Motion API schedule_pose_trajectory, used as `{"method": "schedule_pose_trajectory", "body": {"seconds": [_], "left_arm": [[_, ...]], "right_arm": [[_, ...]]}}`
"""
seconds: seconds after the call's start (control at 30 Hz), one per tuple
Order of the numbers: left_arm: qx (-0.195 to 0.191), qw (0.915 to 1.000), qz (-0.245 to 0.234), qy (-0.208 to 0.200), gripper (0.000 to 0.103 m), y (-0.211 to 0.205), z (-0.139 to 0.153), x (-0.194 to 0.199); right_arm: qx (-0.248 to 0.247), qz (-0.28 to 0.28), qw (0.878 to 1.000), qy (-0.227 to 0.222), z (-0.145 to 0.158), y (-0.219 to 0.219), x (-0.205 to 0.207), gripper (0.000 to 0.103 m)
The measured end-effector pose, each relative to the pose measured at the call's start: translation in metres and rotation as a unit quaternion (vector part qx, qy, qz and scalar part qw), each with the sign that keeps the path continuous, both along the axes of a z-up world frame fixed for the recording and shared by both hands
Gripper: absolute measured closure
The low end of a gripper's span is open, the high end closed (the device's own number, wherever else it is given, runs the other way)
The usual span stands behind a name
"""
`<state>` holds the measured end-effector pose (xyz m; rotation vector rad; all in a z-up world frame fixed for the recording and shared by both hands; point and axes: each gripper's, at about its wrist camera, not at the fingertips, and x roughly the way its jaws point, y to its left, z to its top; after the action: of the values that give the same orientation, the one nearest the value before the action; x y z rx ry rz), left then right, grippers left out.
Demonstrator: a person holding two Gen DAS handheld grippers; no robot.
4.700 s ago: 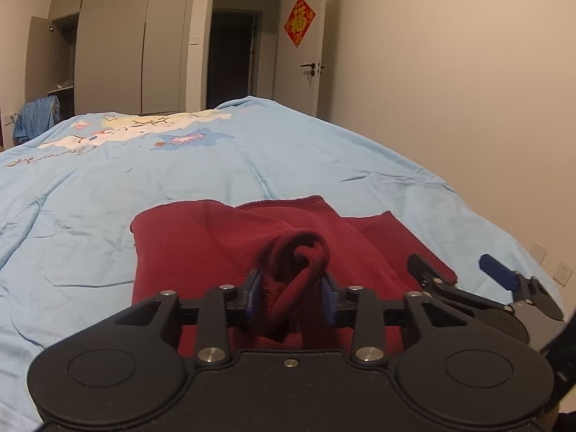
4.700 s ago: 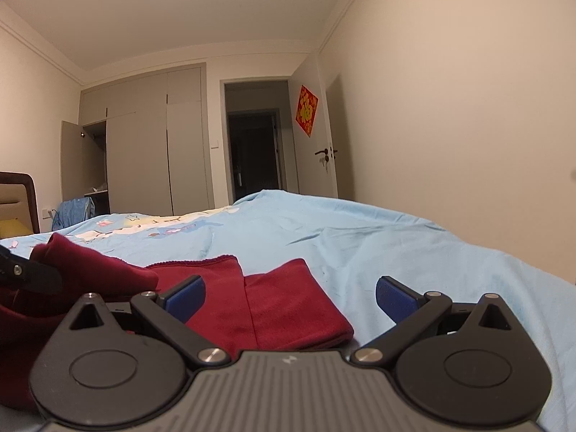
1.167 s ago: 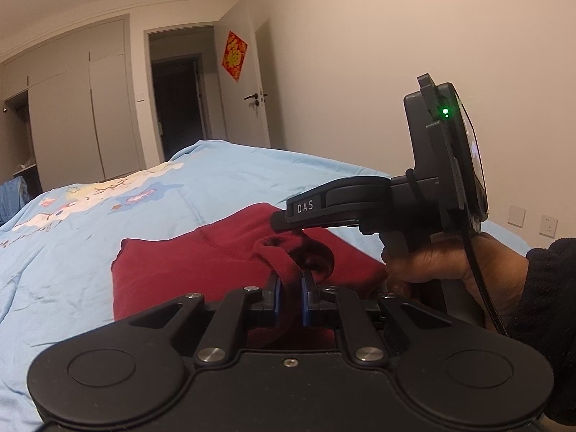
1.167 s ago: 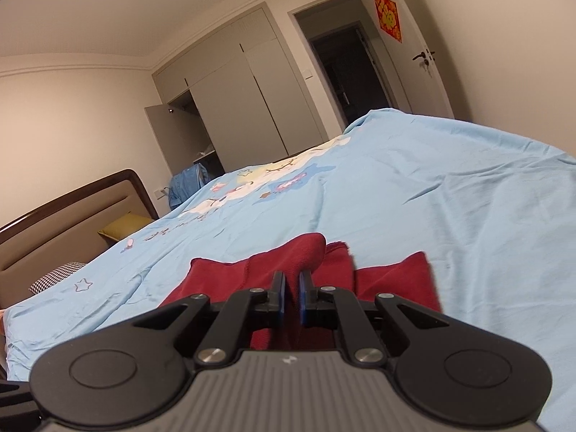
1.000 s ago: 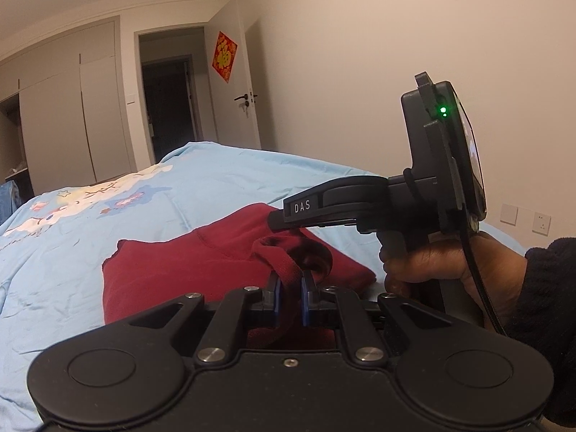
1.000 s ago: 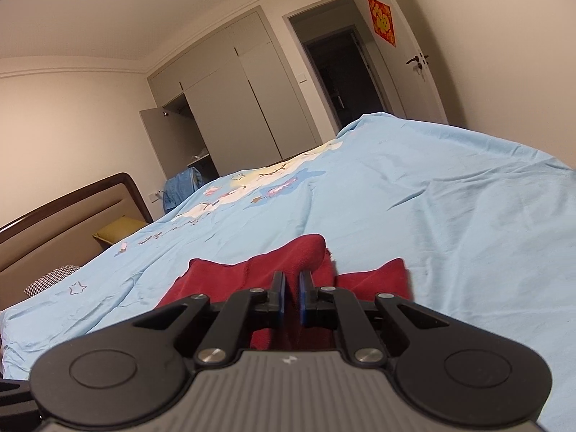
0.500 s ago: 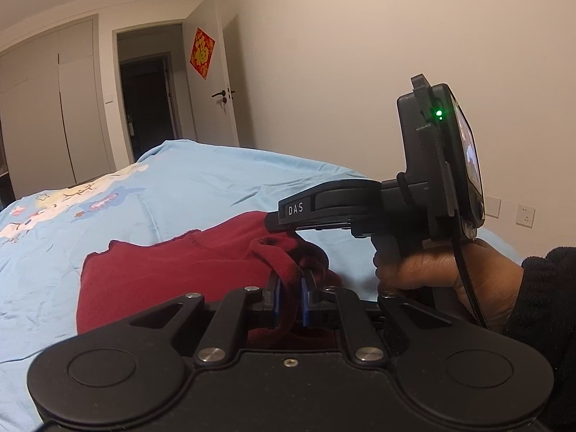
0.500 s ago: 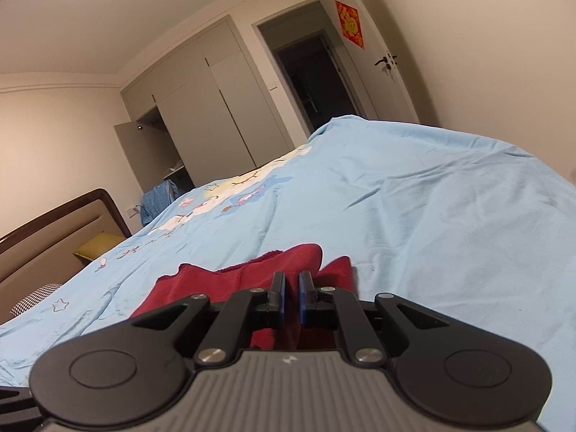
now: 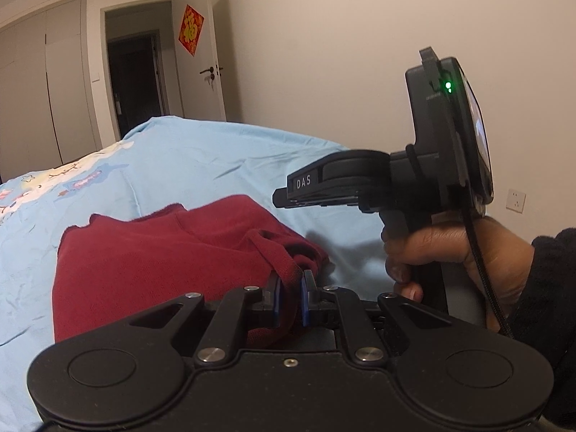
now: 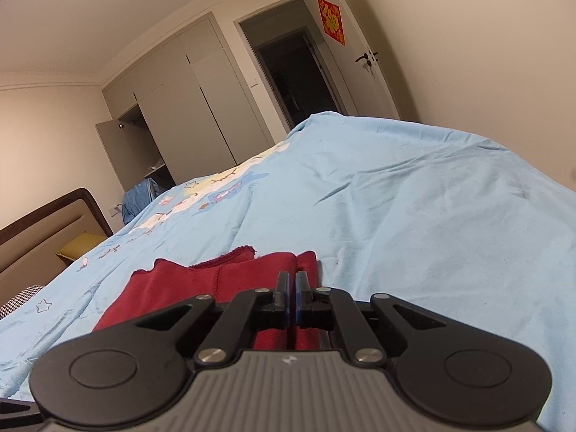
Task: Fold small clothes
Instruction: 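Fold the held side over the bundle with the right gripper, then open the right gripper and release the folded sweater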
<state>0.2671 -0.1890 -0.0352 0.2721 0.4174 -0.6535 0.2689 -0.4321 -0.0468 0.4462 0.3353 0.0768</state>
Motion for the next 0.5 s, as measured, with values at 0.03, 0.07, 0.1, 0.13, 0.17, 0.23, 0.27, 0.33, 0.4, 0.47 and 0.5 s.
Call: {"method": "schedule_pose_trajectory", "body": {"seconds": [0.03, 0.07, 0.1, 0.13, 0.17, 0.23, 0.27, 0.33, 0.4, 0.47, 0.5], "left_arm": [[0.001, 1.0, -0.001, 0.002, 0.091, 0.001, -0.001, 0.001], [0.001, 1.0, -0.001, 0.004, 0.091, 0.001, -0.002, 0.002], [0.0, 1.0, 0.0, 0.006, 0.09, 0.002, -0.003, 0.002], [-0.003, 0.9999, 0.001, 0.01, 0.088, 0.002, -0.002, 0.004], [-0.007, 0.9999, 0.001, 0.014, 0.086, 0.004, -0.002, 0.005], [-0.018, 0.9996, 0.003, 0.023, 0.084, 0.006, -0.002, 0.005], [-0.025, 0.9993, 0.004, 0.029, 0.082, 0.007, -0.001, 0.006], [-0.043, 0.9982, 0.005, 0.041, 0.082, 0.011, 0.001, 0.009], [-0.059, 0.9968, 0.008, 0.053, 0.08, 0.015, 0.002, 0.011], [-0.074, 0.9952, 0.011, 0.063, 0.073, 0.019, 0.003, 0.012], [-0.08, 0.9944, 0.014, 0.068, 0.07, 0.021, 0.004, 0.013]], "right_arm": [[0.001, 0.0, 1.0, 0.002, -0.001, 0.0, -0.001, 0.096], [0.001, 0.0, 1.0, 0.004, -0.002, 0.0, -0.001, 0.095], [0.001, 0.001, 1.0, 0.005, -0.002, -0.001, -0.001, 0.095], [0.002, 0.001, 1.0, 0.007, -0.003, -0.001, -0.001, 0.095], [0.002, 0.002, 1.0, 0.008, -0.003, -0.002, -0.002, 0.095], [0.002, 0.0, 1.0, 0.011, -0.003, -0.002, -0.002, 0.094], [0.003, 0.0, 1.0, 0.012, -0.002, -0.003, -0.002, 0.09], [0.005, -0.001, 1.0, 0.013, -0.002, -0.003, -0.003, 0.082], [0.004, -0.003, 1.0, 0.014, -0.001, -0.004, -0.003, 0.076], [0.005, -0.004, 1.0, 0.014, -0.001, -0.004, -0.004, 0.073], [0.005, -0.005, 1.0, 0.014, -0.001, -0.005, -0.004, 0.072]]}}
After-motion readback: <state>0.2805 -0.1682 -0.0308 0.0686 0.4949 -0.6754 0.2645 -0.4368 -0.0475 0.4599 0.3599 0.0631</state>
